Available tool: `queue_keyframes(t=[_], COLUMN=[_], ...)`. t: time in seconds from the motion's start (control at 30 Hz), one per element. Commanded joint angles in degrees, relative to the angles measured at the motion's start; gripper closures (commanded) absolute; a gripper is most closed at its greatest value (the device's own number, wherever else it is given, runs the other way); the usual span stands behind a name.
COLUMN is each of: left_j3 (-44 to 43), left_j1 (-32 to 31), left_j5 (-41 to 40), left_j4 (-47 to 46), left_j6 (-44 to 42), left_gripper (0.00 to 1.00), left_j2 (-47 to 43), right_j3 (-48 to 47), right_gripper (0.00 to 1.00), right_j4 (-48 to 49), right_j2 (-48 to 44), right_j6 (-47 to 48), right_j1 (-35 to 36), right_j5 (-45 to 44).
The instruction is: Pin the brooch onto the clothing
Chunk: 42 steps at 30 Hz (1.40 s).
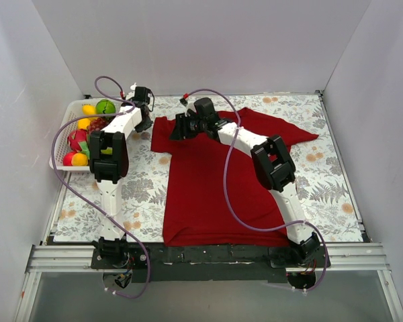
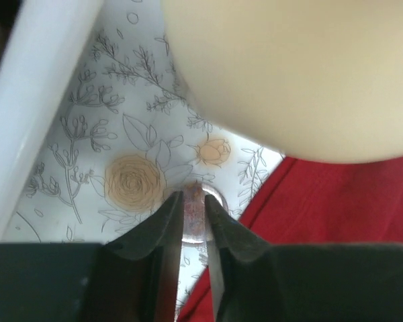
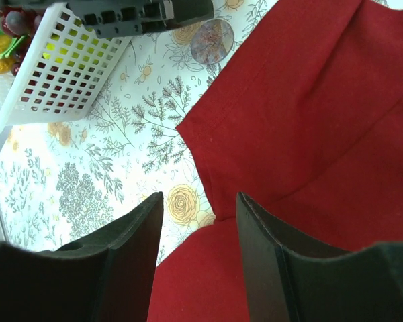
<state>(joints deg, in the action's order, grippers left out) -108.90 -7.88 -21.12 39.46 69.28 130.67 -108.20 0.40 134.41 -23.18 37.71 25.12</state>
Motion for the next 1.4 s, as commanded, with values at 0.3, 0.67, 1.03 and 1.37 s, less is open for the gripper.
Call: queue_keyframes(t=[0.3, 0.67, 1.03, 1.37], left_j3=[0.09, 11.50, 20.74, 23.48], left_j1=[0.15, 0.14, -0.03, -0.82], left_j5=[1.35, 1.17, -2.52, -2.87], left_j4=[1.67, -9.22, -21.88, -28.12], left_j6=[-1.77, -0.81, -1.69, -3.53], left_gripper=[0.71, 0.73, 0.72, 0.73], left_j2=[1.08, -9.37, -16.76, -17.39], right_j3=[6.07, 10.20, 10.82, 12.58], right_gripper=[0.45, 0.44, 0.44, 0.44], right_j4=[4.17, 4.61, 4.43, 4.78], right_j2=[-5.73, -9.86, -10.40, -11.10], right_j6=[-0.64, -0.29, 0.06, 0.15], right_j1=[-2.73, -3.08, -3.17, -3.17], right_j5=[2.65, 2.56, 3.18, 3.44])
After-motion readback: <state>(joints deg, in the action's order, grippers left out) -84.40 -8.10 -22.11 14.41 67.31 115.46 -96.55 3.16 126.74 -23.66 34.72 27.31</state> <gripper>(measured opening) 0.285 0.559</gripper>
